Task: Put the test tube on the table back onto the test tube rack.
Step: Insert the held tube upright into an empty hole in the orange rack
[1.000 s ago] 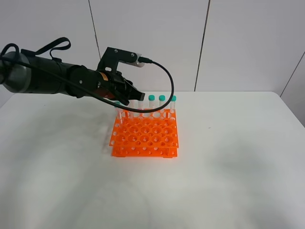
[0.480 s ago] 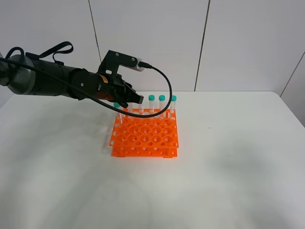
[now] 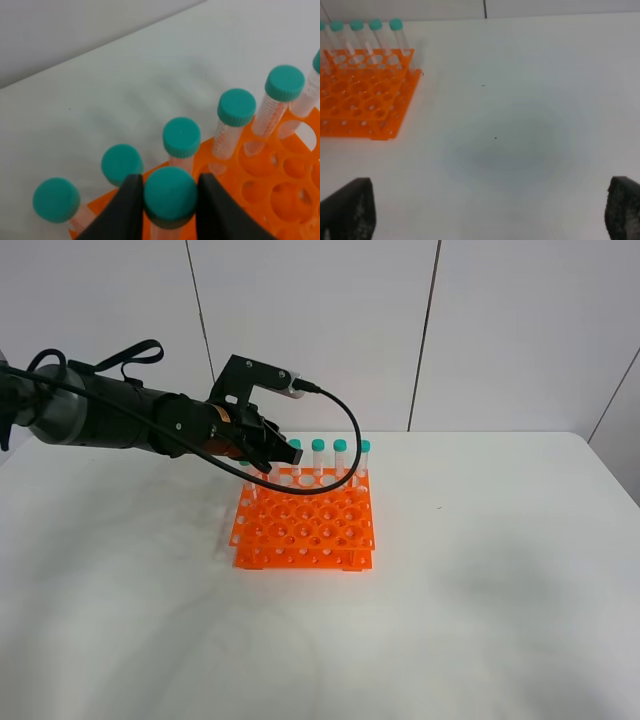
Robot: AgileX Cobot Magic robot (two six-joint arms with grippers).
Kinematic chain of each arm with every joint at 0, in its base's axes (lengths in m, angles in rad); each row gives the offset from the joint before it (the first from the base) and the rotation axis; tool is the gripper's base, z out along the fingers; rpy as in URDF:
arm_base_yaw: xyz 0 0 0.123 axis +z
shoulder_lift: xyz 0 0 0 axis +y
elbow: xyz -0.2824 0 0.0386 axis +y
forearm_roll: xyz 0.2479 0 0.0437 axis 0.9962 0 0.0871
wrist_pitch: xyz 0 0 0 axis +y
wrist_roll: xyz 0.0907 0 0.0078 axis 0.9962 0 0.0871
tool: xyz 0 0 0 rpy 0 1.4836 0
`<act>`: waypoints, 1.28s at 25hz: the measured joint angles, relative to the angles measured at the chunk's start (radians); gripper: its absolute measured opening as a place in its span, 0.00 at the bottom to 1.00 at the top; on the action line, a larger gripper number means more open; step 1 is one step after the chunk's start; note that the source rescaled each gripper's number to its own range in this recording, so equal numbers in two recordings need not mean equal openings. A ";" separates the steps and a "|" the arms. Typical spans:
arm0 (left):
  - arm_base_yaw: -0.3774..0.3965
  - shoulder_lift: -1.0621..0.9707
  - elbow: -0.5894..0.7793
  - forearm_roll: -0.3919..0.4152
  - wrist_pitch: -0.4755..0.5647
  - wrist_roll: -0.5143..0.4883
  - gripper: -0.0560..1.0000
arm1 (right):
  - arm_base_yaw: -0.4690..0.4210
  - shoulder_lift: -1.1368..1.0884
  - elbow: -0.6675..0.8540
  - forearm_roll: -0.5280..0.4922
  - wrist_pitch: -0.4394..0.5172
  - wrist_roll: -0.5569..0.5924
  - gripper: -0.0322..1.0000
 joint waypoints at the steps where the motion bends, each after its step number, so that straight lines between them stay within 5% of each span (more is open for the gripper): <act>1: 0.000 0.001 0.000 0.000 -0.001 0.000 0.05 | 0.000 0.000 0.000 0.000 0.000 0.000 1.00; 32: 0.001 0.028 0.048 -0.001 -0.053 0.000 0.05 | 0.000 0.000 0.000 0.002 0.000 0.000 1.00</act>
